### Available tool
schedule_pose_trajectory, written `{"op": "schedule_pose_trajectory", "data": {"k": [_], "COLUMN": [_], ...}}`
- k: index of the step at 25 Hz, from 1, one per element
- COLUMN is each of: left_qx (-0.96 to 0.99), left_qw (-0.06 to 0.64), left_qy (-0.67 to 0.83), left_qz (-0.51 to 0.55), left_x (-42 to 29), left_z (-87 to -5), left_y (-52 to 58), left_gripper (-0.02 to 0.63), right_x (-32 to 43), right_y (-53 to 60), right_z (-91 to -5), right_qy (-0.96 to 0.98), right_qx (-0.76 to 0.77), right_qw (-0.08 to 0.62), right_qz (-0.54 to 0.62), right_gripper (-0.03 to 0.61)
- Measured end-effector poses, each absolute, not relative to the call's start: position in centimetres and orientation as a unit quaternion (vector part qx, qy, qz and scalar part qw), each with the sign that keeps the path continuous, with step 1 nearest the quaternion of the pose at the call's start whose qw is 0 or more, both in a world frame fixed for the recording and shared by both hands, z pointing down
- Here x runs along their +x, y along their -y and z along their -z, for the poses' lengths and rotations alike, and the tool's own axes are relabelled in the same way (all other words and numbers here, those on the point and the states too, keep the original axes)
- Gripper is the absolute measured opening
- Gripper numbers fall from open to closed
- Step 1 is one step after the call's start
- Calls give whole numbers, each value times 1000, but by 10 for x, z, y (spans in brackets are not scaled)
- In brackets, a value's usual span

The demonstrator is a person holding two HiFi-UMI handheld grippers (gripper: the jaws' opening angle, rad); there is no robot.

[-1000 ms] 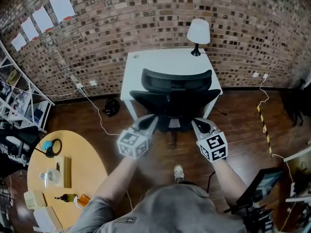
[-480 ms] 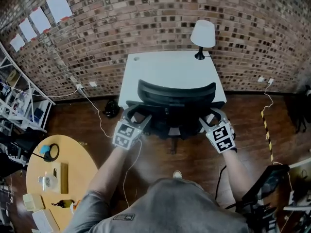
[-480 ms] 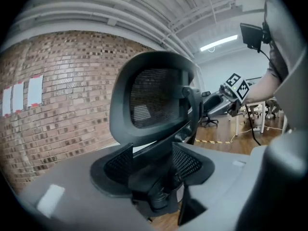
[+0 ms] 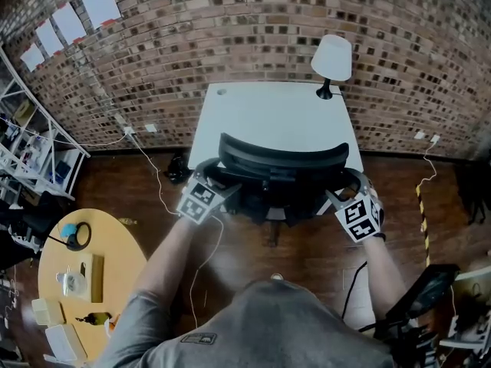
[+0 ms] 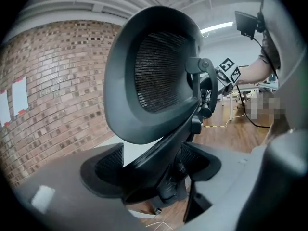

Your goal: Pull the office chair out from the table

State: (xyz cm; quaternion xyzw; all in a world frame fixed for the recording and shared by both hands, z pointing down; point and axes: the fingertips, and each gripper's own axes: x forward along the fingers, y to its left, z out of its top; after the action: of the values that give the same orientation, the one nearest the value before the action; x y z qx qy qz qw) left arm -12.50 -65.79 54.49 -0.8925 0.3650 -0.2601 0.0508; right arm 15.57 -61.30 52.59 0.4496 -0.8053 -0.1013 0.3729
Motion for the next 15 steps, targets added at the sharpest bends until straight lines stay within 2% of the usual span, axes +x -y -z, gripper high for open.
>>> {"op": "schedule_pose_trajectory", "data": {"k": [3,5,9,14,15], "left_qx": [-892,-890,-886,-883,-882], "left_qw": [61,73,87,97,104], "left_qy": [-358,-356,-361,-344,-337], "left_qz": [271,276,277,303,313], "left_x": [-121,-121,-123,-122,-123], "left_z": [-548,-549,-548,-551,-553], "left_y": [660,659,661,666,666], "left_gripper": [357,356,358,365,365], "right_x": [161,168,171,158,157], "right_y": [614,617,628,635,636], "right_z": [-525,-525,-543,-567,-568], "right_qy": [804,803,807,800,797], "right_qx": [449,452,413,349,344], "right_qw": [378,378,416,477,484], "right_qz": [102,93,77,101,110], "right_gripper": [319,381,404,404,388]}}
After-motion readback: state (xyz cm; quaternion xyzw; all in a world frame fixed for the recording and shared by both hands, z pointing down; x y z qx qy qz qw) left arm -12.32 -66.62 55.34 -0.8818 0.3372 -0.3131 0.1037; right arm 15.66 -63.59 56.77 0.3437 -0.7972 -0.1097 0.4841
